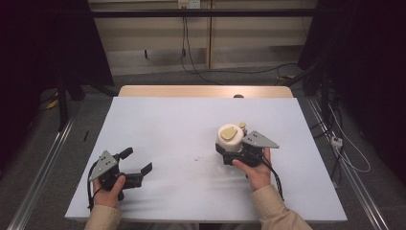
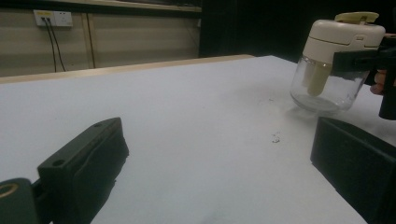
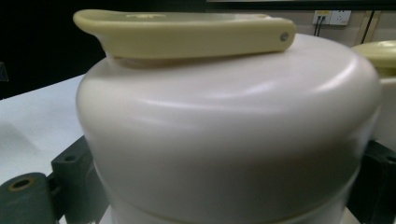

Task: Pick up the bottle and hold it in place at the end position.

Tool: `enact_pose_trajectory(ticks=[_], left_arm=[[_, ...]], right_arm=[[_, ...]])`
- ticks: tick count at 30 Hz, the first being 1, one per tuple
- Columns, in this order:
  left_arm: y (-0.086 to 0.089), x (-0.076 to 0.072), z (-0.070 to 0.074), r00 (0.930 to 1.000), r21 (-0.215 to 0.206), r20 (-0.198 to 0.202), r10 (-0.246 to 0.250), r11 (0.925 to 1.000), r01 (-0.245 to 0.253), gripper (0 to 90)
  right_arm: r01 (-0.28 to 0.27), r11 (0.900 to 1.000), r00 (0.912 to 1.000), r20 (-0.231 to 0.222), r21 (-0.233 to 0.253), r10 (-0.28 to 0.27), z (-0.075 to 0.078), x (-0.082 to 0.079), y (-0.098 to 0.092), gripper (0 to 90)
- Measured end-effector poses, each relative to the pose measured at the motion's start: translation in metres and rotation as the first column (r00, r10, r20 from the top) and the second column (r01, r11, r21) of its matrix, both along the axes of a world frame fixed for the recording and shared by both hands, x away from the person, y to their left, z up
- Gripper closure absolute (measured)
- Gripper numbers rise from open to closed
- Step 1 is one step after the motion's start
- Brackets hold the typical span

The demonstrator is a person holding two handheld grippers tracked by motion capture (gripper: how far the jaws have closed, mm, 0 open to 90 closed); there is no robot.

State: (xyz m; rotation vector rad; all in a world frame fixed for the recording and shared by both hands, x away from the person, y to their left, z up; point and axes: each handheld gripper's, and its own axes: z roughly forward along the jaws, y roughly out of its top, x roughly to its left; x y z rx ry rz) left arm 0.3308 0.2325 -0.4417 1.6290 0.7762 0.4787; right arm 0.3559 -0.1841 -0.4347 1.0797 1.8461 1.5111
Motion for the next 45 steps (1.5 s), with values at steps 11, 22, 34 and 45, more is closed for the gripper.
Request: enact_pose_trajectory(ticks=[11, 22, 34, 45], left_arm=[[0.001, 0.000, 0.000, 1.0000, -0.003, 0.001, -0.008, 1.0000, 0.008, 3.0], [0.000, -0.001, 0.000, 0.9999, -0.010, 0.003, -0.011, 0.9999, 0.011, 3.0], [0.004, -0.004, 0.001, 1.0000, -0.009, 0.006, -0.002, 1.0000, 0.002, 3.0], [0.002, -0.004, 0.000, 0.9999, -0.010, 0.003, -0.013, 0.9999, 0.013, 3.0]], right_arm=[[0.000, 1.000, 0.9999, 0.013, 0.002, 0.000, 0.003, 0.010, 0.007, 6.8], [0.004, 1.000, 0.9999, 0.013, 0.004, -0.004, 0.003, 0.017, 0.013, 6.8], [0.005, 1.000, 0.9999, 0.016, -0.004, -0.005, 0.003, 0.026, 0.019, 6.8], [0.007, 1.000, 0.9998, 0.021, -0.005, -0.007, 0.002, 0.032, 0.023, 6.8]])
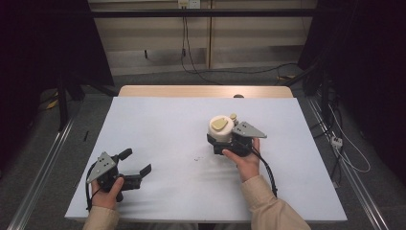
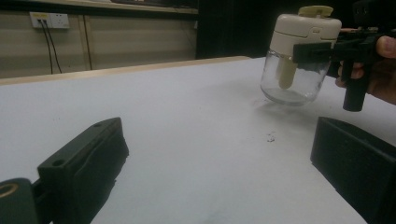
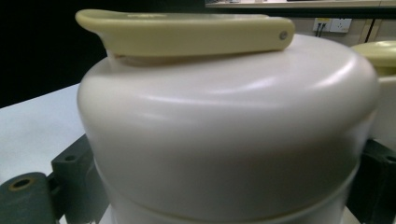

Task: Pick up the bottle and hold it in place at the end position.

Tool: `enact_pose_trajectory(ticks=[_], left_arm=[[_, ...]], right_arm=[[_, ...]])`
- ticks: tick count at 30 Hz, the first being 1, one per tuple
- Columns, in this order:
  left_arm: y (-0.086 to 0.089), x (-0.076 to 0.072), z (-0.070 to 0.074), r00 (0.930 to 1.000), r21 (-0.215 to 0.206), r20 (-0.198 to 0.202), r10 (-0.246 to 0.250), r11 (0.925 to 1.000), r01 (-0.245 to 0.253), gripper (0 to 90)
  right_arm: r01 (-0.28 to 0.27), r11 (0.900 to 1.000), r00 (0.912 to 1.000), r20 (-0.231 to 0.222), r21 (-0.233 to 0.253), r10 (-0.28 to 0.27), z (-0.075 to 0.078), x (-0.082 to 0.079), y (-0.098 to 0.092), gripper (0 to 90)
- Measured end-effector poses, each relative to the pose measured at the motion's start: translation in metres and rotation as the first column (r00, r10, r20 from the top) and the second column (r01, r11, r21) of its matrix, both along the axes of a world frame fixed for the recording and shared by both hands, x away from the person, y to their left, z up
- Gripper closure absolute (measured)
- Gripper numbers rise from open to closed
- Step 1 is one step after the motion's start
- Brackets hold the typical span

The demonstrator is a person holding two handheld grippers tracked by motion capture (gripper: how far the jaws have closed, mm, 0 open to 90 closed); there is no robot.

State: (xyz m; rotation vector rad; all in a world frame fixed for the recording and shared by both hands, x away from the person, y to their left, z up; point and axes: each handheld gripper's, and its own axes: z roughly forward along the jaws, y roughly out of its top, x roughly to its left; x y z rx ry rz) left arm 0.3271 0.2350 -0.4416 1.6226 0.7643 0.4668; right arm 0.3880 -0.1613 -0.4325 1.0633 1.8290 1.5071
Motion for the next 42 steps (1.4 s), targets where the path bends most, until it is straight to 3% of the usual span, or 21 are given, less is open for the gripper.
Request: enact_pose_trajectory(ticks=[42], left_arm=[[-0.002, 0.002, -0.002, 0.9998, -0.007, -0.010, -0.019, 0.9998, 0.019, 3.0]], right_arm=[[0.032, 0.999, 0.9994, -0.015, 0.009, -0.032, -0.006, 0.027, 0.005, 6.8]])
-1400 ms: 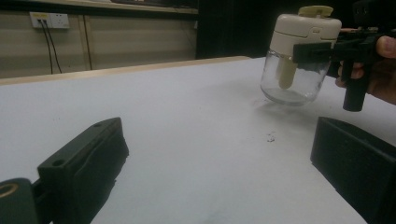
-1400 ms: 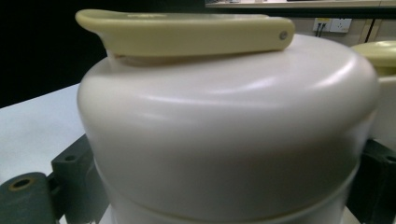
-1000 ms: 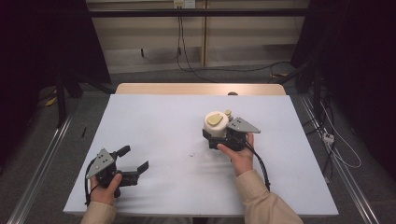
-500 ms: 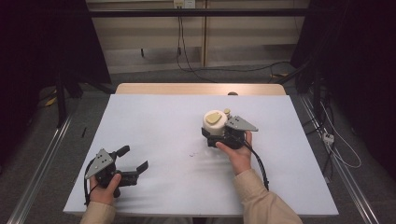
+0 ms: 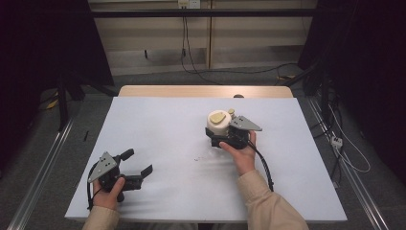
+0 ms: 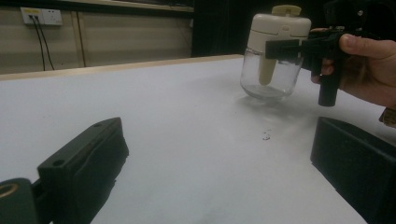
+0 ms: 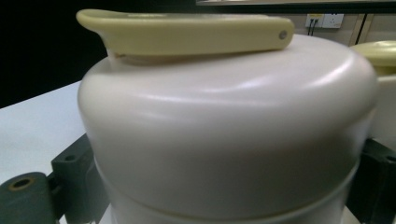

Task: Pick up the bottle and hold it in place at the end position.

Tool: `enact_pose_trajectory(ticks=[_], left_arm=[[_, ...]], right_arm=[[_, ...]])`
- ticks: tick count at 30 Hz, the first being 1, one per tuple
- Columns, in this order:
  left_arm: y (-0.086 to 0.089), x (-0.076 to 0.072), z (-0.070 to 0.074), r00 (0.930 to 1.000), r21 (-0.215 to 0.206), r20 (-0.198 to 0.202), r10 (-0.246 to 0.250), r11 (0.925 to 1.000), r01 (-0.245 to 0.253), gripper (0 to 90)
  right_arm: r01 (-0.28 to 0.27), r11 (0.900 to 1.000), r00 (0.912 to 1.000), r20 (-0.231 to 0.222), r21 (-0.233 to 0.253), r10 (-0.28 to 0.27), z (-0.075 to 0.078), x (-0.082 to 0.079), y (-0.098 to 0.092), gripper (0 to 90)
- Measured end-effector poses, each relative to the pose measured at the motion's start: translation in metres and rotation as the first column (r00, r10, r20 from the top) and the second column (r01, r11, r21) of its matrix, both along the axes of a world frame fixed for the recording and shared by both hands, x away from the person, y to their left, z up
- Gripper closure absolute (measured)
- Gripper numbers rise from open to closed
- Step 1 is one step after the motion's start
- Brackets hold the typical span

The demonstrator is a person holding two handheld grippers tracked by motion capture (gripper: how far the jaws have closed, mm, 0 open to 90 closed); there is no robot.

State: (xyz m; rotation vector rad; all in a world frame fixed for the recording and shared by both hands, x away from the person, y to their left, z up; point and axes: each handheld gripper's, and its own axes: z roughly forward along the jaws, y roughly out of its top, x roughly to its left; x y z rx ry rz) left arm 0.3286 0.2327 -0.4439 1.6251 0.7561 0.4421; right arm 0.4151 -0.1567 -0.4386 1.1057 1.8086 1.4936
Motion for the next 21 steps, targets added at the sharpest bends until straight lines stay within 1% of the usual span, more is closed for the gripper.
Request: enact_pose_trajectory(ticks=[4, 7, 13, 15, 17, 21], left_arm=[[0.000, 0.001, -0.001, 1.0000, 0.003, -0.003, -0.004, 1.0000, 0.004, 3.0], [0.000, 0.001, -0.001, 1.0000, -0.003, -0.004, -0.001, 1.0000, 0.001, 3.0], [-0.002, 0.003, -0.001, 1.0000, -0.002, -0.007, -0.007, 1.0000, 0.007, 3.0], [-0.002, 0.003, -0.001, 0.9999, -0.003, -0.007, -0.008, 1.0000, 0.008, 3.0], [-0.002, 0.003, -0.001, 0.9999, -0.004, -0.007, -0.008, 1.0000, 0.008, 3.0], [-0.002, 0.003, -0.001, 0.9999, -0.004, -0.009, -0.012, 0.9999, 0.012, 3.0]], right_arm=[[0.001, 1.000, 1.0000, -0.002, -0.008, -0.001, -0.002, 0.003, 0.003, 6.8], [0.004, 1.000, 1.0000, -0.007, 0.003, -0.004, -0.003, 0.005, 0.005, 6.8], [0.002, 1.000, 1.0000, -0.008, 0.005, -0.001, -0.004, 0.008, 0.008, 6.8], [-0.001, 1.000, 1.0000, -0.005, -0.005, 0.001, -0.004, 0.008, 0.009, 6.8], [-0.003, 1.000, 1.0000, -0.009, 0.007, 0.003, -0.004, 0.009, 0.010, 6.8], [-0.004, 1.000, 1.0000, -0.008, 0.004, 0.004, -0.005, 0.010, 0.013, 6.8]])
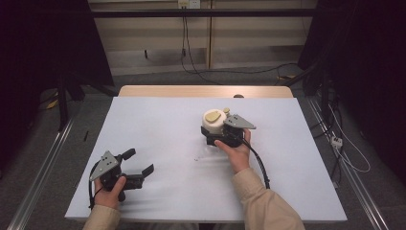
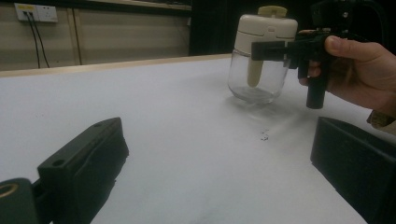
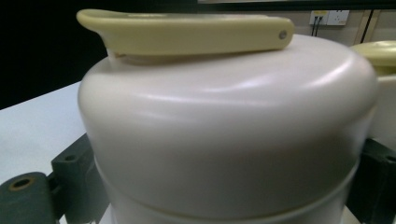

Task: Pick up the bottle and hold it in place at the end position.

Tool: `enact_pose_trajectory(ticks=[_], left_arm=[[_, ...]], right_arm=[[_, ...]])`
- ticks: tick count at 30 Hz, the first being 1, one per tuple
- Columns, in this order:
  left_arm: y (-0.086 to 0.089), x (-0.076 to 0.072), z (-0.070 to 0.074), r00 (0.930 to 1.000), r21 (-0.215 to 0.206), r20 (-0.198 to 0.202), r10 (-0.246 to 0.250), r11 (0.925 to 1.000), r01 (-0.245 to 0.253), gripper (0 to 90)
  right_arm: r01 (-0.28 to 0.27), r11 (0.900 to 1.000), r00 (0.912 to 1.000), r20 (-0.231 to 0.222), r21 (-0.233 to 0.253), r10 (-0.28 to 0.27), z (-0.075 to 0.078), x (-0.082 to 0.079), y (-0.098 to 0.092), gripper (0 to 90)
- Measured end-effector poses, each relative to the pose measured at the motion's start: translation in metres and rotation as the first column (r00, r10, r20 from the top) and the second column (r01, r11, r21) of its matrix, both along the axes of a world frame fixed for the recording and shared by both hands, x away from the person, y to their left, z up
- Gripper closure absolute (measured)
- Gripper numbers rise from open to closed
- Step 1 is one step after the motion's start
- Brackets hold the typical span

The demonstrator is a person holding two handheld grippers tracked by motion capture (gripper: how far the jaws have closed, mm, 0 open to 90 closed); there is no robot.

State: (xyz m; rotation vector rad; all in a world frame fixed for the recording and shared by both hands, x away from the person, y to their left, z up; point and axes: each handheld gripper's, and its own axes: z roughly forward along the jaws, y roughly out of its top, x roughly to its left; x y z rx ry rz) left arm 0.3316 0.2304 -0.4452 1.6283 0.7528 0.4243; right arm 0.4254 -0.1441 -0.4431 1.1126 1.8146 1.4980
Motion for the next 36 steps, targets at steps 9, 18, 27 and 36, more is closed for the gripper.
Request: enact_pose_trajectory(ticks=[9, 18, 27, 36], left_arm=[[-0.001, 0.000, -0.001, 1.0000, -0.003, -0.004, 0.002, 1.0000, -0.002, 3.0], [-0.001, 0.000, -0.001, 1.0000, 0.008, -0.003, 0.000, 1.0000, 0.000, 3.0], [-0.002, 0.001, -0.002, 1.0000, 0.009, -0.006, -0.003, 1.0000, 0.003, 3.0], [-0.001, 0.000, -0.001, 1.0000, 0.006, -0.005, 0.002, 1.0000, -0.002, 3.0]], right_arm=[[0.000, 1.000, 0.9999, -0.010, 0.002, 0.000, -0.003, 0.002, 0.001, 6.8], [-0.008, 1.000, 0.9999, -0.006, 0.002, 0.008, -0.002, 0.004, 0.004, 6.8], [-0.017, 1.000, 0.9998, -0.006, -0.006, 0.017, -0.004, 0.004, 0.007, 6.8], [-0.024, 1.000, 0.9996, -0.014, -0.009, 0.023, -0.007, 0.006, 0.011, 6.8]])
